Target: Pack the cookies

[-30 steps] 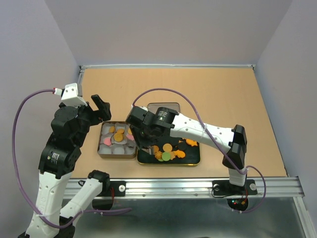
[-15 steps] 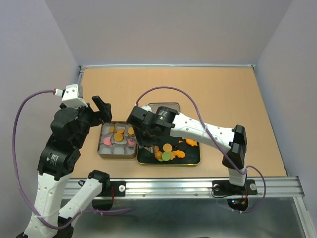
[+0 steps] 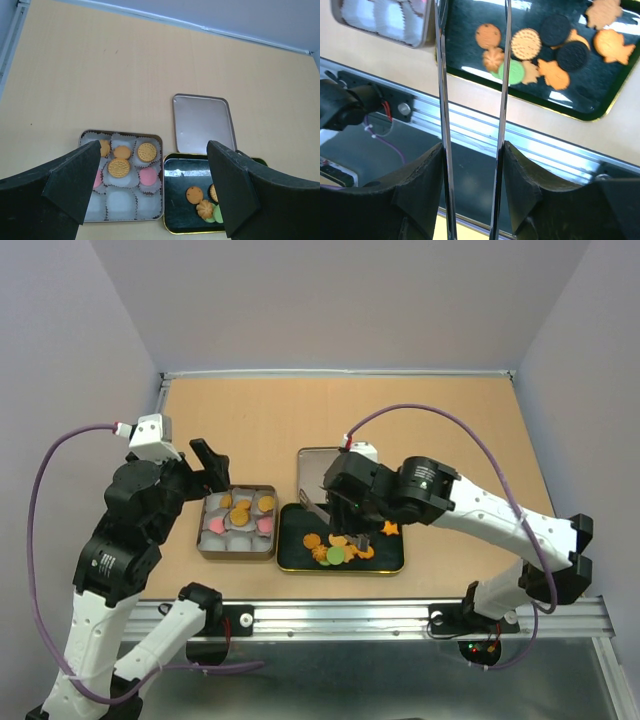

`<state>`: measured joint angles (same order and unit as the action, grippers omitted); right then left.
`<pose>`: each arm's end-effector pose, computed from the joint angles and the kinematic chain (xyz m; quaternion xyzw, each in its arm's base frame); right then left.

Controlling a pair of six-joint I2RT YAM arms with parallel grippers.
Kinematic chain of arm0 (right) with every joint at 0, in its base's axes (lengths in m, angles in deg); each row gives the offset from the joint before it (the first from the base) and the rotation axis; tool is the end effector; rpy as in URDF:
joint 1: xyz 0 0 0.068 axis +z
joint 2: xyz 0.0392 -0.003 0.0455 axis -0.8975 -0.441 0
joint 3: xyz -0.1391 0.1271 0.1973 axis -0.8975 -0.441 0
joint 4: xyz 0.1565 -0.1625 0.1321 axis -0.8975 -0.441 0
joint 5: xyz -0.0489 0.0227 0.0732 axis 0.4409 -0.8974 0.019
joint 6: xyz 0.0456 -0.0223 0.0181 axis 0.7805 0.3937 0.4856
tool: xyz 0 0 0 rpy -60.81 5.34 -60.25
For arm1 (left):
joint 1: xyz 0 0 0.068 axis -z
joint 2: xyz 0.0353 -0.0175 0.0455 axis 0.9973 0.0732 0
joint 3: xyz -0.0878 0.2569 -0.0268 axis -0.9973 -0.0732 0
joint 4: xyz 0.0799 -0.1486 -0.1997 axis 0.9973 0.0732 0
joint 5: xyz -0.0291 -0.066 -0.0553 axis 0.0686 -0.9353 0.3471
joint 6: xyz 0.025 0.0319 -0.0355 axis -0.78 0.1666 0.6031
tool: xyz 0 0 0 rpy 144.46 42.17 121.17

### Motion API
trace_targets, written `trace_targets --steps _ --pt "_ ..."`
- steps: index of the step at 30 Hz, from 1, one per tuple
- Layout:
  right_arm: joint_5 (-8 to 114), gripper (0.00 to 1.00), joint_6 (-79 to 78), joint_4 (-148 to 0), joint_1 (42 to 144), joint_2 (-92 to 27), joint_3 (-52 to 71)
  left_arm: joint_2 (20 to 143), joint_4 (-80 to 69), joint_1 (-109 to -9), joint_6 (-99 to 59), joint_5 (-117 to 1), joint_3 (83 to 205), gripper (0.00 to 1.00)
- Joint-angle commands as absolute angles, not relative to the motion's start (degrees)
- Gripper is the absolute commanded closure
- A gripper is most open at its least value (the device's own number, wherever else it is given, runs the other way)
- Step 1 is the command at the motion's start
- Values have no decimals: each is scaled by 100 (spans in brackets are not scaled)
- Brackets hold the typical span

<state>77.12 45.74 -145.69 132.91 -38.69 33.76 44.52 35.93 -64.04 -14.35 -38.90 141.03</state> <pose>0.1117 0.2643 0.3971 -0.0962 0.9511 0.1621 0.2447 0.0978 -0.0315 0.4371 -0.0322 0.7594 -0.1459 0.6333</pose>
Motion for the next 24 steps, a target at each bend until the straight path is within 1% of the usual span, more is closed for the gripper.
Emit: trace_targets --steps 1,4,5,8,11,19,24 --pt "8027 47 4818 -14726 13318 -3452 2856 4590 3676 -6374 -1043 -3688 14470 1" --pt "8115 46 4889 -14902 13309 -3092 2530 4739 3782 -6383 -841 -3950 14497 1" --pt "8150 47 4915 -14902 13309 -2969 2216 4757 3773 -6383 -823 -4004 14462 1" --pt "8387 46 5143 -14841 13318 -2530 1653 4792 3747 -6383 -761 -4040 14234 1" --pt "8493 44 5231 -14832 13309 -2309 1361 4792 3773 -6383 -647 -4048 14155 1" --pt "8300 46 5214 -14209 13309 -2176 807 4704 3677 -6383 -418 -4118 14005 1" --pt "8265 48 5091 -13814 13309 -2466 754 4687 3720 -6374 -409 -4180 14014 1"
